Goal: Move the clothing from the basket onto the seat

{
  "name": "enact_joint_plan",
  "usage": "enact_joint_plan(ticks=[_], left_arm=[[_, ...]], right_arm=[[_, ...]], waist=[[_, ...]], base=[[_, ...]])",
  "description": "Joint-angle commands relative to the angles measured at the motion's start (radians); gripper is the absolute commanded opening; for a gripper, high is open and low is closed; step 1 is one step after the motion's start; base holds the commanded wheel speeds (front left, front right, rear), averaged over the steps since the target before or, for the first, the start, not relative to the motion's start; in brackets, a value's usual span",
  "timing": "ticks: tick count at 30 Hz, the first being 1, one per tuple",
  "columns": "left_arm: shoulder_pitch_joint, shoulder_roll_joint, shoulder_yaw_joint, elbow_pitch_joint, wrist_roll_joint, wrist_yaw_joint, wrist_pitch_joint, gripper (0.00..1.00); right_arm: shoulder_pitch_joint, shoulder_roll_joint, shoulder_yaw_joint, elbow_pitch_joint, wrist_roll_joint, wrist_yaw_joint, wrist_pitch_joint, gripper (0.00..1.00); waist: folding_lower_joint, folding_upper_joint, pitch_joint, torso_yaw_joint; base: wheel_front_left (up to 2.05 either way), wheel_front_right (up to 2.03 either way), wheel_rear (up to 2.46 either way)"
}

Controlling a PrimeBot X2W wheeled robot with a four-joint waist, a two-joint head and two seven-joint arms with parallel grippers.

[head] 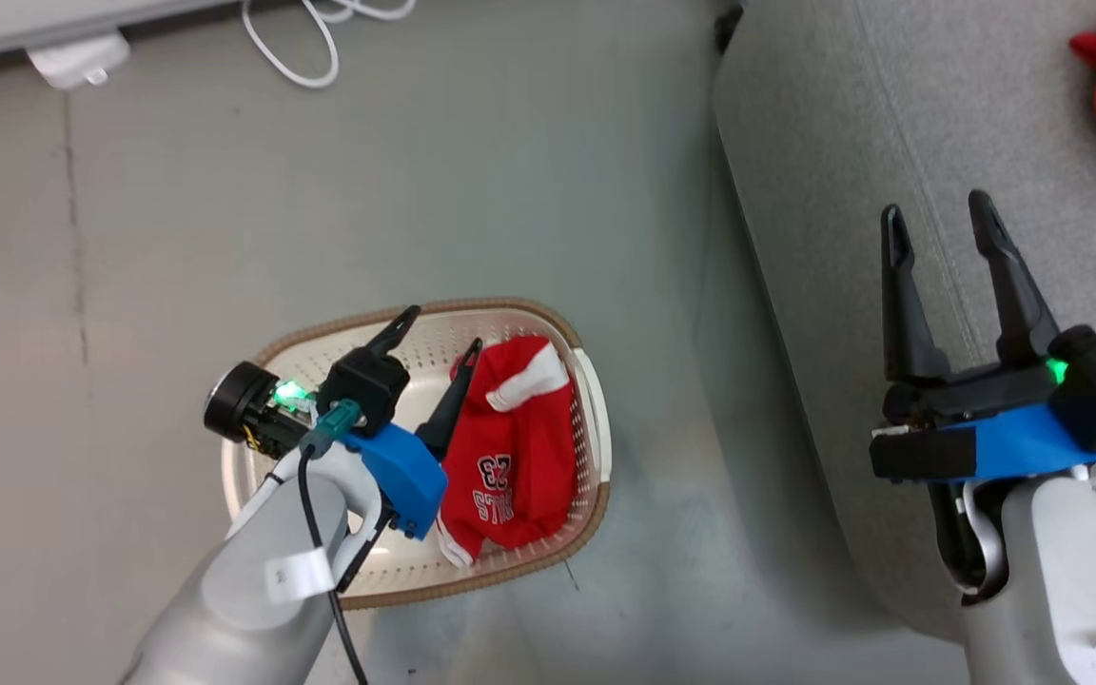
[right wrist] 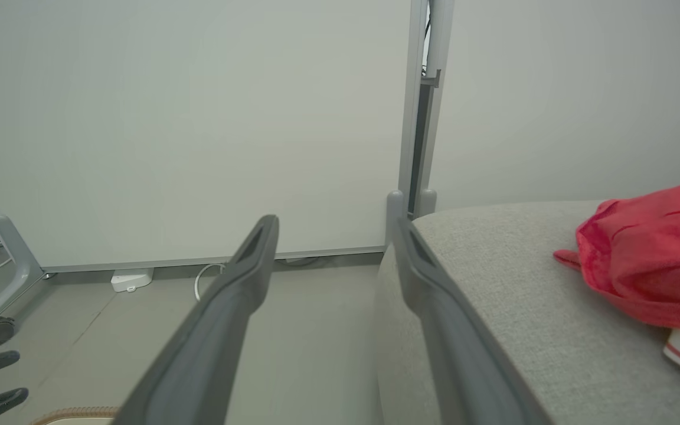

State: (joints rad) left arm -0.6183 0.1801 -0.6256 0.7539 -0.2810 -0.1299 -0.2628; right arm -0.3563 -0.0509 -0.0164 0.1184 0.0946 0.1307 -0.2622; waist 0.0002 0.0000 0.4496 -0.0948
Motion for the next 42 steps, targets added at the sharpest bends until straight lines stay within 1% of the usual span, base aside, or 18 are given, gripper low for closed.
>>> enact_joint_plan(ticks=[1,6,9,12,16,20,26,31,35,42], left_arm=[[-0.031,0.005,-0.008,0.01,-0.007,-0.001,-0.003,1.0],[-0.119,-0.006,-0.143,0.159,-0.082,-0.001,0.003,1.0],[-0.167,-0.009,-0.218,0.223,-0.128,-0.001,0.017,1.0],[-0.199,-0.006,-0.279,0.284,-0.18,-0.001,0.061,1.0],[-0.236,0.001,-0.346,0.332,-0.251,-0.001,0.141,1.0],[-0.266,0.015,-0.406,0.341,-0.322,-0.001,0.21,1.0],[-0.304,0.036,-0.463,0.358,-0.412,-0.001,0.268,1.0],[-0.332,0.047,-0.488,0.372,-0.475,-0.001,0.296,1.0],[-0.353,0.061,-0.507,0.38,-0.519,-0.001,0.308,1.0],[-0.386,0.07,-0.546,0.395,-0.558,-0.001,0.303,1.0]], right_arm=[[-0.017,0.001,-0.001,-0.004,-0.007,0.0,-0.004,1.0],[-0.053,0.001,-0.005,-0.022,-0.018,0.0,-0.004,1.0],[-0.072,0.001,0.0,-0.029,-0.021,0.0,-0.004,1.0],[-0.09,0.001,0.008,-0.036,-0.019,0.0,-0.004,1.0],[-0.115,0.001,0.018,-0.048,-0.016,0.0,-0.004,1.0],[-0.135,0.001,0.022,-0.062,-0.018,0.0,-0.004,1.0],[-0.152,0.001,0.023,-0.086,-0.026,0.0,-0.004,1.0],[-0.161,0.001,0.03,-0.105,-0.025,0.0,-0.004,1.0],[-0.171,0.001,0.04,-0.123,-0.039,0.0,-0.004,1.0],[-0.178,0.001,0.037,-0.152,-0.029,0.0,-0.004,1.0]], waist=[[-0.0002,0.0,0.058,-0.027],[-0.0002,0.0,0.136,-0.027],[-0.0002,0.0,0.18,-0.032],[-0.0002,0.0,0.217,-0.042],[-0.0002,0.0,0.266,-0.055],[-0.0002,0.0,0.313,-0.064],[-0.0002,0.0,0.381,-0.071],[-0.0002,0.0,0.432,-0.08],[-0.0002,0.0,0.471,-0.091],[-0.0002,0.0,0.524,-0.103]], base=[[0.0,0.0,0.0],[0.0,0.0,0.0],[0.0,0.0,0.0],[0.0,0.0,0.0],[0.0,0.0,0.0],[0.0,0.0,0.0],[0.0,0.0,0.0],[0.0,0.0,0.0],[0.0,0.0,0.0],[0.0,0.0,0.0]])
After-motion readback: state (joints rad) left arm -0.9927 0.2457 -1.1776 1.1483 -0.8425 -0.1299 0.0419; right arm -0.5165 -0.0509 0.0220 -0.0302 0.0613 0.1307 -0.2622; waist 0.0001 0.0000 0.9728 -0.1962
